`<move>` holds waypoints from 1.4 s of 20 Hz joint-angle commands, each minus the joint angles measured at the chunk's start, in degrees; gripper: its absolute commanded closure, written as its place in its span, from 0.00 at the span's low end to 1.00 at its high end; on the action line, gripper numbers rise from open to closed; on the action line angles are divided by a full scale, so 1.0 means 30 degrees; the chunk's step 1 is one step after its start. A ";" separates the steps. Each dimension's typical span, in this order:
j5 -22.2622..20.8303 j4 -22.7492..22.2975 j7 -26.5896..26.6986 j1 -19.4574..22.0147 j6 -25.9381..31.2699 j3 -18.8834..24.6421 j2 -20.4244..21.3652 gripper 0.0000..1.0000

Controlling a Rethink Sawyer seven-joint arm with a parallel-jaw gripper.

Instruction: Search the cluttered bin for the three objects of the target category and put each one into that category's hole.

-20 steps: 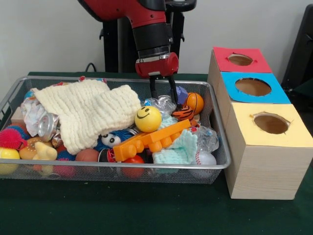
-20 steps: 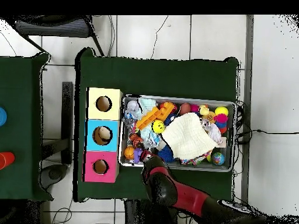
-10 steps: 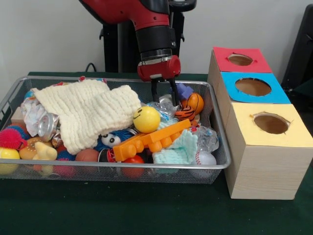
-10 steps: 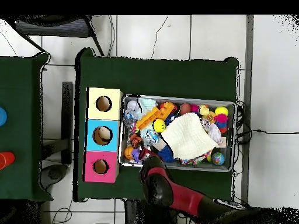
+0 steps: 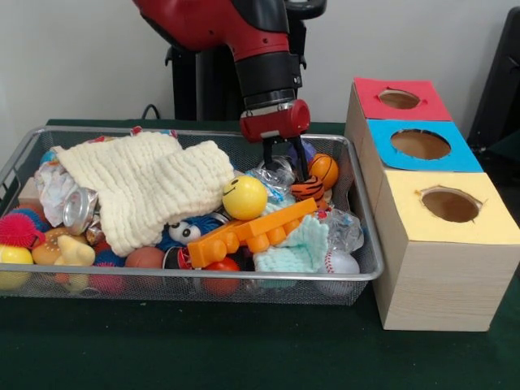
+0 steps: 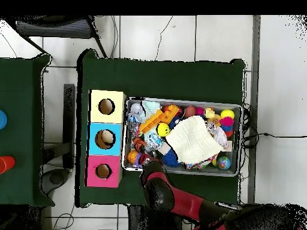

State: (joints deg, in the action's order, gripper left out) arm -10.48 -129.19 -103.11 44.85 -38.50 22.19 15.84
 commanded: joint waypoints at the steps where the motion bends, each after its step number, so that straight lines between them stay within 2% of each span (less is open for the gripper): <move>1: -0.0371 0.2725 -0.5768 0.0079 -0.0943 0.1767 -0.1922 0.00; 5: -0.0307 0.2730 -0.5712 -0.0152 -0.1481 0.1832 -0.1986 0.00; 8: -0.0009 0.2489 -0.5484 -0.0452 -0.2140 0.1662 -0.1443 0.00; 18: 0.0234 0.2370 -0.5342 -0.0509 -0.2144 0.1632 -0.0750 0.00; 23: 0.0846 0.2090 -0.5273 -0.0869 -0.2166 0.1348 -0.0252 0.00; 28: 0.1750 0.2384 -0.4540 -0.1173 0.0131 0.1130 0.0427 0.00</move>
State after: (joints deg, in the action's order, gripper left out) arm -10.77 -128.73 -103.13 42.49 -42.07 23.51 15.14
